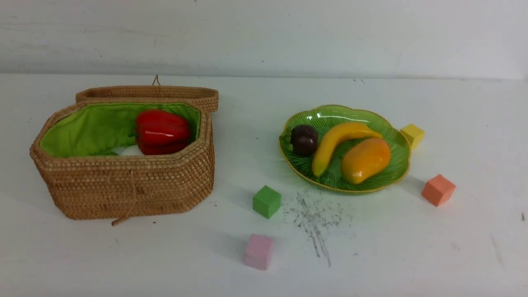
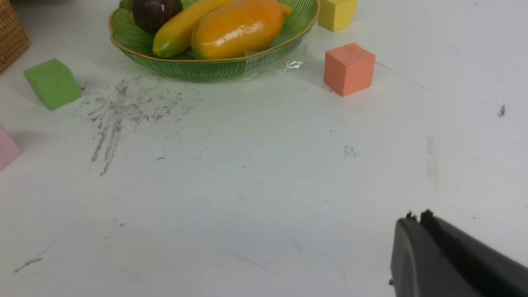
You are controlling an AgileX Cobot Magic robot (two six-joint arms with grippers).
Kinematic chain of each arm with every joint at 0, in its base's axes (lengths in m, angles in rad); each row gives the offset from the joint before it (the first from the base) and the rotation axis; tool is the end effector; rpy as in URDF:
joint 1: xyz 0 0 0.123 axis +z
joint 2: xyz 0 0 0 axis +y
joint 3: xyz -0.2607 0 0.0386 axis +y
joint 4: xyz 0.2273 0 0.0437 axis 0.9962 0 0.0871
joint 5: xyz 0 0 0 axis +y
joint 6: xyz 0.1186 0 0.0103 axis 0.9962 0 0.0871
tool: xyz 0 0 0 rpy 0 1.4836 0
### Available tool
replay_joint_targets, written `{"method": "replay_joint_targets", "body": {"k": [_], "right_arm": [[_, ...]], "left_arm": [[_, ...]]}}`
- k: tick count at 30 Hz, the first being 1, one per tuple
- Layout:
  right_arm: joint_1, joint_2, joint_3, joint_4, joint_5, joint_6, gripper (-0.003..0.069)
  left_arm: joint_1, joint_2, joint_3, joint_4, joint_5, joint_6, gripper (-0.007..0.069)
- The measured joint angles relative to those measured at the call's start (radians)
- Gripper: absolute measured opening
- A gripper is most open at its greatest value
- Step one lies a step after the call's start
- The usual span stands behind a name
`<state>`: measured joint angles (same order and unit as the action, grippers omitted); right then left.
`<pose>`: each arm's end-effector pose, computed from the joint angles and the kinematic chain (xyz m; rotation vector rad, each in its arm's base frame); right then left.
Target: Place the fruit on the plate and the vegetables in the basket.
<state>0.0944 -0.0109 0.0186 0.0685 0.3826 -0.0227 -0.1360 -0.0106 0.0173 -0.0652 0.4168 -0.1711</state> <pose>0.0795 0.0106 0.1652 -0.0678 1.8734 0.1171 0.0777 -0.0138 0.1618 -0.0728 1.9142 -0.2730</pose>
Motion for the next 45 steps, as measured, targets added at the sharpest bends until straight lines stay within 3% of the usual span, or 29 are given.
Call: {"method": "replay_joint_targets", "body": {"k": [45], "right_arm": [[0.0,0.0,0.0,0.0,0.0,0.0,0.008]], "left_arm": [[0.01,0.0,0.012,-0.029,-0.032,-0.038,-0.0009]]}}
